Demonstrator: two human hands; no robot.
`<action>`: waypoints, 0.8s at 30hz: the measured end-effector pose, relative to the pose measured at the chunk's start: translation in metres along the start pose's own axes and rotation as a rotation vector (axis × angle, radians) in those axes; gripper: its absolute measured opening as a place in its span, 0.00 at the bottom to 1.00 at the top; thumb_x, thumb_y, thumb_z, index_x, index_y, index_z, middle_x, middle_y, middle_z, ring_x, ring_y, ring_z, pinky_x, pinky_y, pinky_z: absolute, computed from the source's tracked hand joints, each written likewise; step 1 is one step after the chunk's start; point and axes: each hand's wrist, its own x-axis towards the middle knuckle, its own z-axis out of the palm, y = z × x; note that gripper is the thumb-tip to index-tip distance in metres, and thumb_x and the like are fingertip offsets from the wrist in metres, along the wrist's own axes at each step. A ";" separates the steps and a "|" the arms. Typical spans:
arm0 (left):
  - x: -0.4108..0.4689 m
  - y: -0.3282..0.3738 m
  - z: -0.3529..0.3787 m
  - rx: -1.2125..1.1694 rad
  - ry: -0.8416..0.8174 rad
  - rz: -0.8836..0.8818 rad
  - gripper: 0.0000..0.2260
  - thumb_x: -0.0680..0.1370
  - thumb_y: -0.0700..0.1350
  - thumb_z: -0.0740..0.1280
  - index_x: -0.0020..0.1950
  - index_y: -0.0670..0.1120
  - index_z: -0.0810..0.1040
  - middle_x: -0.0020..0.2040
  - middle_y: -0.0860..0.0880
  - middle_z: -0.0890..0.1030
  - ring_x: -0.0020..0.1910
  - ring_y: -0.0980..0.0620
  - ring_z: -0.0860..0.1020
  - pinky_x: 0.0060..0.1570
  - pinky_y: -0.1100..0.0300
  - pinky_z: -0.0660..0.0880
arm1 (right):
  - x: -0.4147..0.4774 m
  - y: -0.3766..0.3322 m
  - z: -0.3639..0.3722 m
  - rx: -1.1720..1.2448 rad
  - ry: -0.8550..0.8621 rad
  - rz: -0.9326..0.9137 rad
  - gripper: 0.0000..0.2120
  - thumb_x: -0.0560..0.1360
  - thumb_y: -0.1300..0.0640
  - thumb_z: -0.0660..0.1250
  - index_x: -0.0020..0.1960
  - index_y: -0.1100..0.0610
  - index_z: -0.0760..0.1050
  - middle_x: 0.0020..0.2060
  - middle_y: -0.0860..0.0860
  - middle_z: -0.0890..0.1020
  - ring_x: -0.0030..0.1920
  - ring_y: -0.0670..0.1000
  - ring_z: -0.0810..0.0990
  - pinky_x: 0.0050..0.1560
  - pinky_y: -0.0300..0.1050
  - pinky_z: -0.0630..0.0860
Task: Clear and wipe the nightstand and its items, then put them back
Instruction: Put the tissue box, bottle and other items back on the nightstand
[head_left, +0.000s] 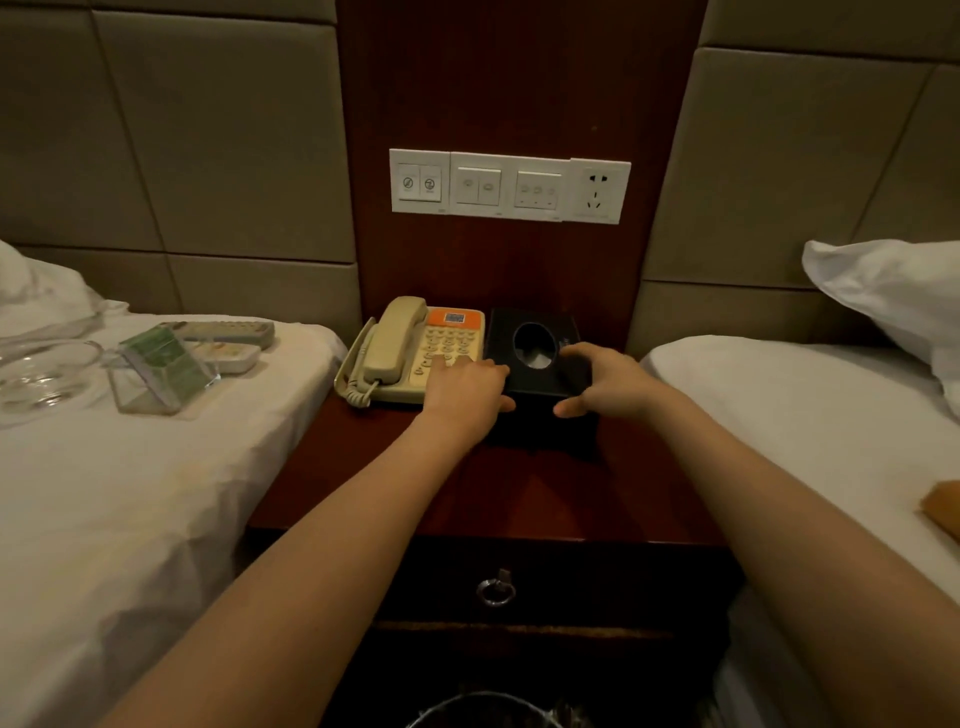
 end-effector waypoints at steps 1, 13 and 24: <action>0.004 0.001 0.002 -0.013 0.003 -0.012 0.21 0.80 0.53 0.59 0.71 0.47 0.66 0.68 0.48 0.72 0.67 0.45 0.69 0.66 0.46 0.61 | 0.003 0.000 0.001 -0.072 0.058 -0.011 0.37 0.70 0.56 0.74 0.74 0.53 0.60 0.73 0.53 0.63 0.72 0.56 0.63 0.67 0.49 0.65; 0.040 0.009 0.019 -0.035 0.000 -0.062 0.23 0.81 0.52 0.58 0.74 0.45 0.61 0.72 0.46 0.66 0.68 0.44 0.68 0.67 0.46 0.60 | 0.027 0.000 0.026 -0.427 0.358 0.048 0.20 0.76 0.57 0.66 0.67 0.57 0.67 0.57 0.58 0.77 0.59 0.59 0.73 0.52 0.52 0.74; 0.005 0.001 -0.003 -0.073 -0.228 -0.095 0.29 0.82 0.51 0.53 0.78 0.46 0.43 0.78 0.46 0.47 0.77 0.44 0.48 0.72 0.43 0.46 | 0.005 -0.009 0.033 -0.483 0.195 0.019 0.33 0.78 0.50 0.62 0.76 0.53 0.49 0.76 0.54 0.51 0.74 0.60 0.54 0.70 0.56 0.59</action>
